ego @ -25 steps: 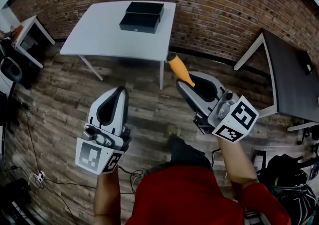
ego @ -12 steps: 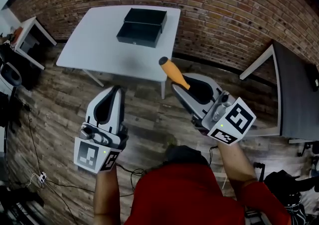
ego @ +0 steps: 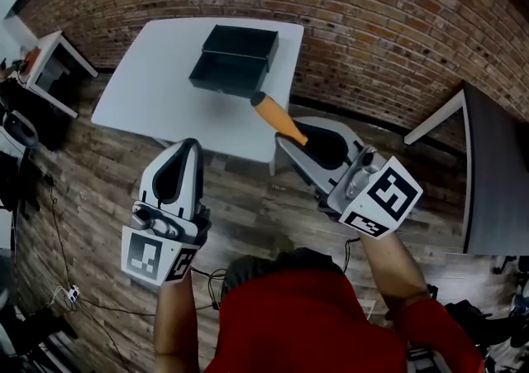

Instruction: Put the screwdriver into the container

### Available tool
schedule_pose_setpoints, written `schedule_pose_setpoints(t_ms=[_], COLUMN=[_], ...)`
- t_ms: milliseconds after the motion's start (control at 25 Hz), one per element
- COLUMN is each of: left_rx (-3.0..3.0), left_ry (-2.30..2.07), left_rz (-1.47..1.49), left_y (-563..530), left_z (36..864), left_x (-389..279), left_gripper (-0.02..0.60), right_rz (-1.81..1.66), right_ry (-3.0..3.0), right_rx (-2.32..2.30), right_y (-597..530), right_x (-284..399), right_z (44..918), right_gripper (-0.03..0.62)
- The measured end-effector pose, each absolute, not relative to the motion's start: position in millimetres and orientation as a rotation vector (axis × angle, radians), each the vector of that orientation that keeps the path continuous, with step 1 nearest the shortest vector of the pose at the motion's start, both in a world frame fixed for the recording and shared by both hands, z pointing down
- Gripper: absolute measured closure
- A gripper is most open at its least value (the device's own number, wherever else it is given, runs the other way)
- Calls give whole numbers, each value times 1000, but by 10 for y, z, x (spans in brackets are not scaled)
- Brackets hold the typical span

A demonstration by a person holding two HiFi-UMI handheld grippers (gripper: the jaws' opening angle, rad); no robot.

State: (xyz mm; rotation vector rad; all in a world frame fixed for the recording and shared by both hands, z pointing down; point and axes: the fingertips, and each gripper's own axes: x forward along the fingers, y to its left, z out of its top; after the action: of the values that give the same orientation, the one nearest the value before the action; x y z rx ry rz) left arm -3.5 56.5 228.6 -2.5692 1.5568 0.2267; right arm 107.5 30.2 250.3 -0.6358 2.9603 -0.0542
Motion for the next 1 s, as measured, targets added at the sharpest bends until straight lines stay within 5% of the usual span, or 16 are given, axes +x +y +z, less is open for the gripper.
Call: schedule_pose_setpoints(t_ms=[1000], left_rx=[-2615], left_ry=[1447], left_rz=[193], left_y=[-1102], left_z=[2406], left_x=[-901], left_gripper=[568], right_rz=[-32], right_ry=[2989], right_rx=[-753], right_y=[-1223], right_x=[41], right_z=[2604], right_gripper=[505])
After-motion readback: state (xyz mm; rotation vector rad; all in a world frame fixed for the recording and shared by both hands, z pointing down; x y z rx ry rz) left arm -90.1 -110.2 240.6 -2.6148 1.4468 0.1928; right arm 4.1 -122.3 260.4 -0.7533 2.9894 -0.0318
